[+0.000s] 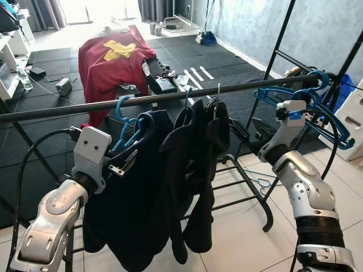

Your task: Hang hanger

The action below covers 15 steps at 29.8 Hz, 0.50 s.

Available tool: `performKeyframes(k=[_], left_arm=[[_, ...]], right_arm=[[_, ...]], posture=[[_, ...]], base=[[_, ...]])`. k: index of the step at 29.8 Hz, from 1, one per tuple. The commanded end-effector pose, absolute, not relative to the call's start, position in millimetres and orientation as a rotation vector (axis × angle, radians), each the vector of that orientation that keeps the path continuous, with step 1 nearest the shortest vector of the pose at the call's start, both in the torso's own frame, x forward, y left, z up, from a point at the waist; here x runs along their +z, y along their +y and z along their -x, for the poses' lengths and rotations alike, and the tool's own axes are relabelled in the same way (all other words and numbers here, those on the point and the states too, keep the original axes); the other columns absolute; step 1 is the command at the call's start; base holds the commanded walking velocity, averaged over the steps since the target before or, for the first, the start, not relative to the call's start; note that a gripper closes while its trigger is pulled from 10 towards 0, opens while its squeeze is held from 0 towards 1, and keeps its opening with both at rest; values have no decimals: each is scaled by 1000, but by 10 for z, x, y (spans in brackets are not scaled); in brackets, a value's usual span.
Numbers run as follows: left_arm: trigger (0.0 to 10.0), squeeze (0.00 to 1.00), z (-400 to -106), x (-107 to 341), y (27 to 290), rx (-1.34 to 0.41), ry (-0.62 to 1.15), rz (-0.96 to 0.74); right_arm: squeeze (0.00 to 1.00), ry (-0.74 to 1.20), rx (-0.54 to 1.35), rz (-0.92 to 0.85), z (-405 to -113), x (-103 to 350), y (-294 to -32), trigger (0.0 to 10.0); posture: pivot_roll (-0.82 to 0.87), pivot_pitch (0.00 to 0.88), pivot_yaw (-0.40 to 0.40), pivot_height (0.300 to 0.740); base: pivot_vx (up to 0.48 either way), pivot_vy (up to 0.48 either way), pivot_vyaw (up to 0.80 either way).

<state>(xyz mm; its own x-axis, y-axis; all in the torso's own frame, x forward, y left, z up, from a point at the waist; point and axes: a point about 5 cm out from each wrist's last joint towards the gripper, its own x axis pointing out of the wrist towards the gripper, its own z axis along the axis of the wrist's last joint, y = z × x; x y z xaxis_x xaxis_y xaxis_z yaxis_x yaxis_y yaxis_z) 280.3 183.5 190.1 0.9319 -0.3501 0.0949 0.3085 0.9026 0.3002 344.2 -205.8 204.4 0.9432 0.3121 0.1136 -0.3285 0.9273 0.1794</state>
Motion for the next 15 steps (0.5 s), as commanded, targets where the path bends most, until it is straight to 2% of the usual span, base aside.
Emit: performKeyframes(k=[1,12,15], left_arm=[[10000,0,-2831,1809,1805,-341,-106,-296],[10000,0,-2907,1747,1789,-292,-69,-287],[10000,0,-2977,1768,1760,-241,-84,-210]], right_arm=[[0,-79,337,-199,-3433,2057,-2025,10000],[0,-78,344,-196,-3420,2074,-1995,10000],[0,-73,349,-196,-3409,2071,-1981,10000]], posture=[[-82,70,-4,740],[-96,51,1,740],[-109,45,16,740]], base=[[0,0,0],[0,0,0],[0,0,0]])
